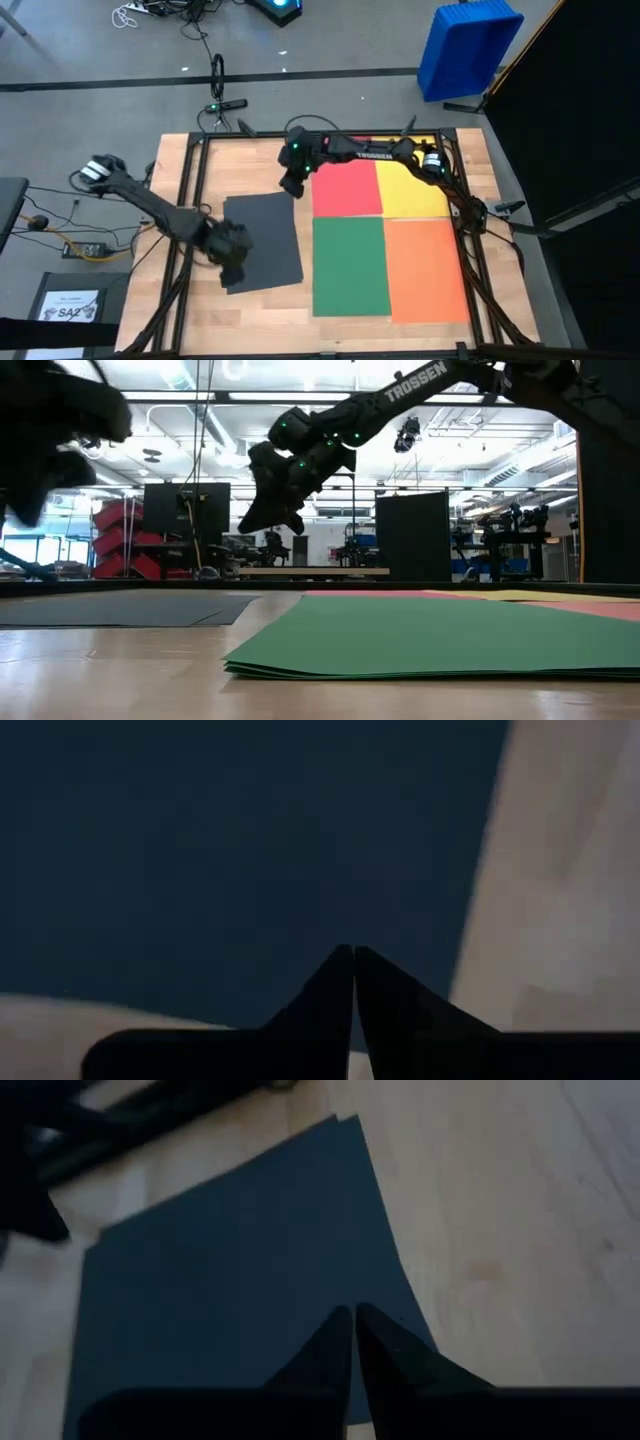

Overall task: Organize paper
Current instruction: Adjust the black colored papers

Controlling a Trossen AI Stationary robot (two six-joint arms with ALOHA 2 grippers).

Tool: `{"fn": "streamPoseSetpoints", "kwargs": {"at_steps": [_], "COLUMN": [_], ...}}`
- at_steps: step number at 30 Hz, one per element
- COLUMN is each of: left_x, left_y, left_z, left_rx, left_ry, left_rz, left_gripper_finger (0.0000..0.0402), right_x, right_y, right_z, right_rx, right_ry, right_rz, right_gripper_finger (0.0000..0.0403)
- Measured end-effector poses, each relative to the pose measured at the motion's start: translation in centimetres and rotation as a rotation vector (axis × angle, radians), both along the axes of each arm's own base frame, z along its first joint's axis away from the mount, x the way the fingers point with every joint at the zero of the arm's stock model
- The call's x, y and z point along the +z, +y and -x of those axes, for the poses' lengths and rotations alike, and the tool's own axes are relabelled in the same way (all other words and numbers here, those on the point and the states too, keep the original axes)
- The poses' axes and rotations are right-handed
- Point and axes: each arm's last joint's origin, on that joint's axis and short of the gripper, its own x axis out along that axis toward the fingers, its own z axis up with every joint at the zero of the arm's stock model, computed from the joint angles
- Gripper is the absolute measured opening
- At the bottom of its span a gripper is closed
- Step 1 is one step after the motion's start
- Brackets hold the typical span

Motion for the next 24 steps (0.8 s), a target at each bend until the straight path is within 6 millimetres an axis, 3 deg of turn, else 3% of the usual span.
{"fn": "streamPoseSetpoints", "kwargs": {"at_steps": [4, 8, 14, 19, 24], "left_x": [-2.3, -3.2, -3.1, -3.1, -2.9], "left_y": [-3.5, -5.6, -7.1, -7.7, -8.1], "left_z": [-1.4, -2.0, -1.7, -1.2, -1.0], "left_rx": [-0.109, -0.120, -0.097, -0.086, -0.103], "left_ry": [0.004, -0.040, -0.117, -0.097, -0.089], "left_rz": [0.043, 0.097, 0.108, 0.136, 0.164], "left_gripper_finger": [0.0000, 0.0000, 0.0000, 0.0000, 0.0000], "right_x": [0.5, 0.9, 1.6, 1.9, 3.6], "right_y": [-0.8, -0.6, 0.4, 1.7, 2.1], "right_z": [0.0, -0.2, -0.8, -1.5, -2.6], "right_rx": [0.013, 0.099, 0.245, 0.220, 0.130], "right_ry": [-0.043, -0.107, -0.228, -0.246, -0.407], "right_rz": [-0.028, -0.083, -0.079, -0.039, -0.027], "right_gripper_finger": [0.0000, 0.0000, 0.0000, 0.0000, 0.0000]}}
